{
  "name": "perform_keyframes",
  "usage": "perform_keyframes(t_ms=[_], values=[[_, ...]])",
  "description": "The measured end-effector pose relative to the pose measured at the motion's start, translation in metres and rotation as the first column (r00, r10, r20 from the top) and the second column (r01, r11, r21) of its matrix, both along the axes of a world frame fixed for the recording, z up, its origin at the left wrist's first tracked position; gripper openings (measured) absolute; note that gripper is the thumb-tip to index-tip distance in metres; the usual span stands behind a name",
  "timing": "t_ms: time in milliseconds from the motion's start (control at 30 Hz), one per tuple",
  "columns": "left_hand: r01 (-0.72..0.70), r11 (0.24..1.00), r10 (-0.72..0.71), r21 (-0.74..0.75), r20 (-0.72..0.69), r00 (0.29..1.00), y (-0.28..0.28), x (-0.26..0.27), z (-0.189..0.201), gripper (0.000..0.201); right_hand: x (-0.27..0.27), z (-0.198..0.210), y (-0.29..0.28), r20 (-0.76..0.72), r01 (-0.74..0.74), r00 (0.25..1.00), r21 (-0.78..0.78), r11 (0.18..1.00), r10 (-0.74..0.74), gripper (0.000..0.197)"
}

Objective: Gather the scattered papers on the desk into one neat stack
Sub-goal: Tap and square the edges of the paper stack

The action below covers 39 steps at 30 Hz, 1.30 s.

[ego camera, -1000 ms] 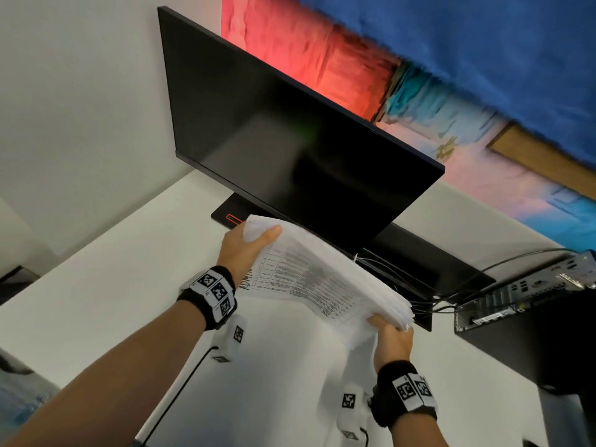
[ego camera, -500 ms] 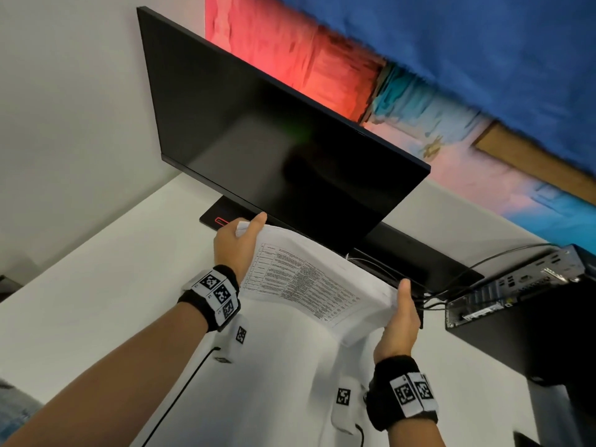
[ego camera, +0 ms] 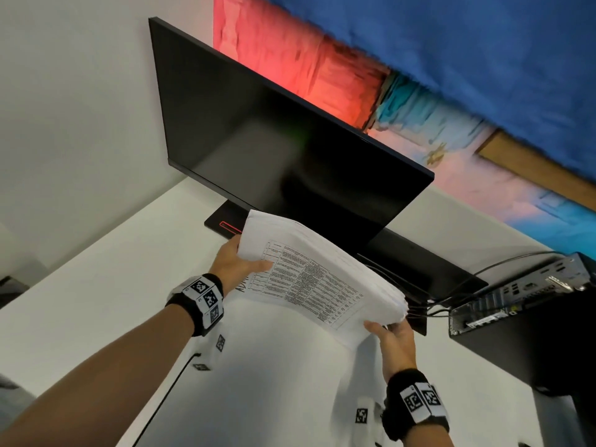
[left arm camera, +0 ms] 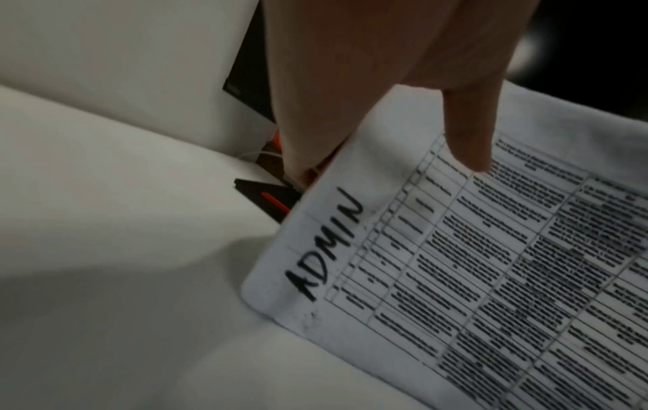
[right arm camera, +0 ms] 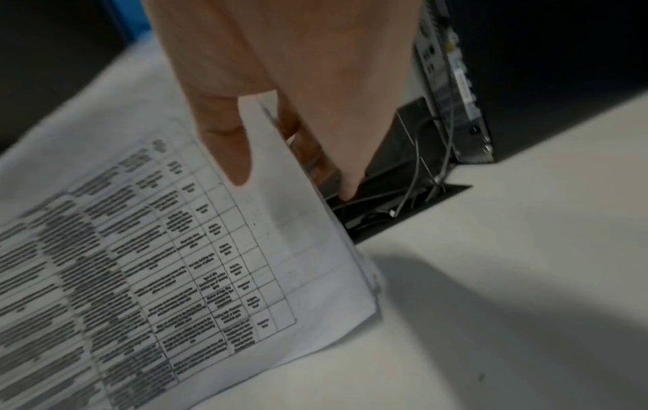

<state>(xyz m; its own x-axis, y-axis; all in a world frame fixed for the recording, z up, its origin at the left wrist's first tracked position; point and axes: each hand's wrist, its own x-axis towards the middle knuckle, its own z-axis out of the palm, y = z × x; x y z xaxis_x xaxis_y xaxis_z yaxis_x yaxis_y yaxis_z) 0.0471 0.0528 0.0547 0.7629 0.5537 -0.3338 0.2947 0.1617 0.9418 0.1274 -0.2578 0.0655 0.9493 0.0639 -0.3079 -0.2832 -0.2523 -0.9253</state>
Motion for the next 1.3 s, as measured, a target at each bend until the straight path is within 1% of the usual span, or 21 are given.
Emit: perform_keyframes(t_ms=[100, 233, 300, 400, 467, 567, 633, 733, 800, 867, 900, 967, 1000, 1033, 1067, 1100, 1167, 1200, 1233, 1267, 1300], values=[[-0.071, 0.996, 0.072, -0.045, 0.029, 0.997, -0.014, 0.006, 0.000, 0.056, 0.002, -0.004, 0.012, -0.018, 0.077, 0.997, 0.010, 0.997, -0.076, 0.051], [-0.229, 0.969, 0.238, -0.097, 0.089, 0.967, -0.020, 0.013, 0.002, 0.061, 0.000, 0.001, 0.020, 0.019, 0.199, 0.979, 0.130, 0.971, -0.203, 0.052], [-0.260, 0.962, 0.267, -0.080, 0.109, 0.957, -0.017, 0.012, 0.002, 0.062, -0.005, 0.001, 0.020, 0.006, 0.222, 0.974, 0.154, 0.963, -0.225, 0.053], [-0.182, 0.983, 0.184, -0.038, 0.094, 0.978, -0.013, 0.010, -0.004, 0.059, -0.011, -0.007, 0.019, -0.014, 0.160, 0.987, 0.094, 0.983, -0.160, 0.042], [-0.124, 0.992, 0.126, -0.033, 0.083, 0.988, -0.011, 0.008, -0.011, 0.050, -0.010, -0.013, 0.018, -0.044, 0.130, 0.991, 0.056, 0.990, -0.128, 0.040], [-0.110, 0.993, 0.114, -0.051, 0.088, 0.990, -0.013, 0.008, -0.013, 0.037, -0.005, -0.017, 0.017, -0.103, 0.140, 0.985, 0.042, 0.989, -0.135, 0.059], [-0.114, 0.993, 0.117, -0.034, 0.103, 0.988, -0.015, 0.009, -0.012, 0.034, -0.003, -0.018, 0.015, -0.106, 0.130, 0.986, 0.048, 0.990, -0.125, 0.067], [-0.110, 0.994, 0.107, 0.013, 0.137, 0.985, -0.012, 0.011, -0.004, 0.032, 0.001, -0.007, 0.010, -0.030, 0.118, 0.993, 0.028, 0.993, -0.117, 0.067], [-0.066, 0.990, 0.044, 0.126, 0.171, 0.984, -0.007, 0.012, 0.013, 0.030, 0.003, 0.010, 0.004, 0.117, 0.094, 0.989, -0.010, 0.995, -0.093, 0.067], [0.009, 0.948, -0.073, 0.318, 0.189, 0.979, -0.003, 0.013, 0.039, 0.026, 0.002, 0.033, 0.002, 0.309, 0.065, 0.951, -0.117, 0.991, -0.026, 0.077], [0.046, 0.902, -0.139, 0.429, 0.188, 0.972, -0.003, 0.014, 0.054, 0.026, 0.001, 0.045, 0.004, 0.402, 0.043, 0.915, -0.209, 0.977, 0.046, 0.086], [0.095, 0.748, -0.275, 0.657, 0.177, 0.945, -0.009, 0.015, 0.088, 0.035, -0.002, 0.067, 0.016, 0.514, -0.039, 0.822, -0.376, 0.926, 0.243, 0.102], [0.102, 0.655, -0.351, 0.748, 0.182, 0.918, -0.015, 0.015, 0.105, 0.039, -0.004, 0.075, 0.024, 0.523, -0.102, 0.792, -0.395, 0.913, 0.315, 0.106], [0.096, 0.565, -0.428, 0.820, 0.191, 0.883, -0.021, 0.015, 0.122, 0.040, -0.007, 0.083, 0.033, 0.513, -0.175, 0.781, -0.369, 0.913, 0.357, 0.103], [0.083, 0.490, -0.490, 0.868, 0.195, 0.850, -0.026, 0.015, 0.135, 0.039, -0.010, 0.089, 0.040, 0.501, -0.236, 0.780, -0.318, 0.918, 0.374, 0.093], [0.046, 0.437, -0.532, 0.898, 0.217, 0.819, -0.032, 0.014, 0.146, 0.037, -0.013, 0.094, 0.046, 0.491, -0.274, 0.789, -0.255, 0.927, 0.368, 0.074], [-0.056, 0.417, -0.551, 0.907, 0.301, 0.779, -0.037, 0.010, 0.159, 0.032, -0.022, 0.100, 0.055, 0.480, -0.280, 0.823, -0.125, 0.952, 0.305, 0.031], [-0.111, 0.426, -0.523, 0.898, 0.344, 0.780, -0.038, 0.007, 0.164, 0.028, -0.027, 0.101, 0.057, 0.475, -0.268, 0.838, -0.074, 0.961, 0.270, 0.018], [-0.184, 0.425, -0.467, 0.886, 0.389, 0.794, -0.036, 0.003, 0.165, 0.030, -0.031, 0.101, 0.057, 0.475, -0.249, 0.848, -0.033, 0.968, 0.234, 0.014], [-0.263, 0.429, -0.369, 0.864, 0.433, 0.823, -0.033, 0.000, 0.165, 0.044, -0.034, 0.100, 0.057, 0.474, -0.220, 0.860, 0.004, 0.975, 0.192, 0.015], [-0.323, 0.463, -0.247, 0.825, 0.470, 0.847, -0.026, -0.003, 0.159, 0.066, -0.037, 0.098, 0.056, 0.466, -0.199, 0.871, 0.049, 0.979, 0.154, 0.016]])
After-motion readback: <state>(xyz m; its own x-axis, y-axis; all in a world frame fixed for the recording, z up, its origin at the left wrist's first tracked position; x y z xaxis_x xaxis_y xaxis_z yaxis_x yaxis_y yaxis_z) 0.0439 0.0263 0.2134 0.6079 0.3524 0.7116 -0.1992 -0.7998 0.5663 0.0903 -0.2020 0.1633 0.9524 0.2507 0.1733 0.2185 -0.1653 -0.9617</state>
